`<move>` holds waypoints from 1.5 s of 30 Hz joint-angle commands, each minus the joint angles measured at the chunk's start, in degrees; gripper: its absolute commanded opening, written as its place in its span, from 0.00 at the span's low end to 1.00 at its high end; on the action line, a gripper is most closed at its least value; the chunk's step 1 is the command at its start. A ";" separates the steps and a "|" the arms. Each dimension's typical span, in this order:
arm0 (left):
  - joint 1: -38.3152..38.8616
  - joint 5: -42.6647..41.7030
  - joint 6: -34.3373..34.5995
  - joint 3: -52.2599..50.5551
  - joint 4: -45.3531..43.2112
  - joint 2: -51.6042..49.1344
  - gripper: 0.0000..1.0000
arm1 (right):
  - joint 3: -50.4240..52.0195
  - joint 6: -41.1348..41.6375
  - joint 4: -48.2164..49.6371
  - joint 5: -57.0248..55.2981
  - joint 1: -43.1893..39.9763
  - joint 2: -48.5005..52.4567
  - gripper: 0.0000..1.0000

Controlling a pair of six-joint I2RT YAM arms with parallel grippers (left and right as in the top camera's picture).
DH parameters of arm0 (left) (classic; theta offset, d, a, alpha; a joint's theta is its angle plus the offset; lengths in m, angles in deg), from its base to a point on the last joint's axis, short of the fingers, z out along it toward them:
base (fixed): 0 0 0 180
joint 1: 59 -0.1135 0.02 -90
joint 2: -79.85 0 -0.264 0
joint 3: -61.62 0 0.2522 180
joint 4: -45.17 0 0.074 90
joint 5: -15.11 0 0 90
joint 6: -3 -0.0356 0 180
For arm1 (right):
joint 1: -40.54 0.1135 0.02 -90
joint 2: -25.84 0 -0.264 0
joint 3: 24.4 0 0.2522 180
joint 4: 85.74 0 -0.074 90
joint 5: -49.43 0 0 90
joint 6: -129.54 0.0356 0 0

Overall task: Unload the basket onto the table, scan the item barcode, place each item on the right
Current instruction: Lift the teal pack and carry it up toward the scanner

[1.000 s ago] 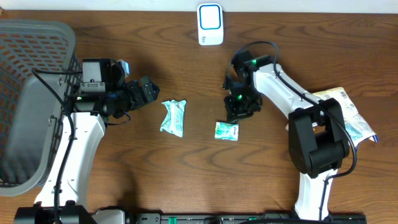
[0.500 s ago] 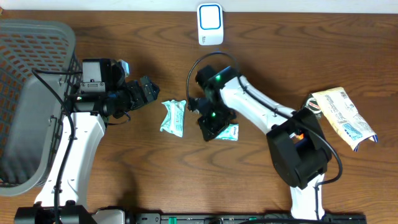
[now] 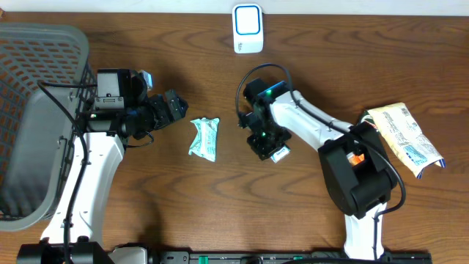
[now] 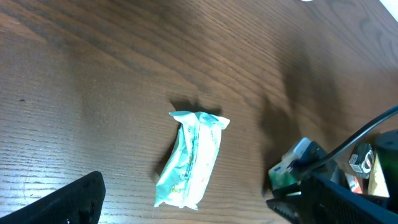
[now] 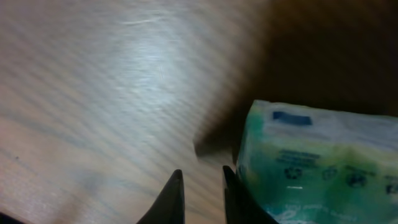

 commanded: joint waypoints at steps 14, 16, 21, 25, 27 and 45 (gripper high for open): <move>-0.24 0.35 -0.76 -0.17 0.02 -0.04 0.99 | -0.55 4.68 -3.98 10.47 -19.17 -11.21 0.49; -0.24 0.35 -0.76 -0.17 0.02 -0.04 0.99 | 7.08 4.70 4.44 14.84 -19.17 -11.13 0.36; -0.24 0.35 -0.79 -0.17 0.02 -0.04 0.99 | 14.58 6.67 13.81 17.64 -17.77 -9.55 0.33; -0.24 0.35 -0.79 -0.17 0.02 -0.04 0.99 | 14.58 7.76 15.34 17.64 -16.98 -4.31 0.27; -0.24 0.33 -0.79 -0.17 0.02 -0.04 0.99 | 14.58 8.57 15.10 17.64 -17.05 -3.23 0.11; -0.24 0.33 -0.76 -0.17 0.02 -0.04 0.99 | 14.38 39.65 54.12 78.88 -27.08 -13.42 0.01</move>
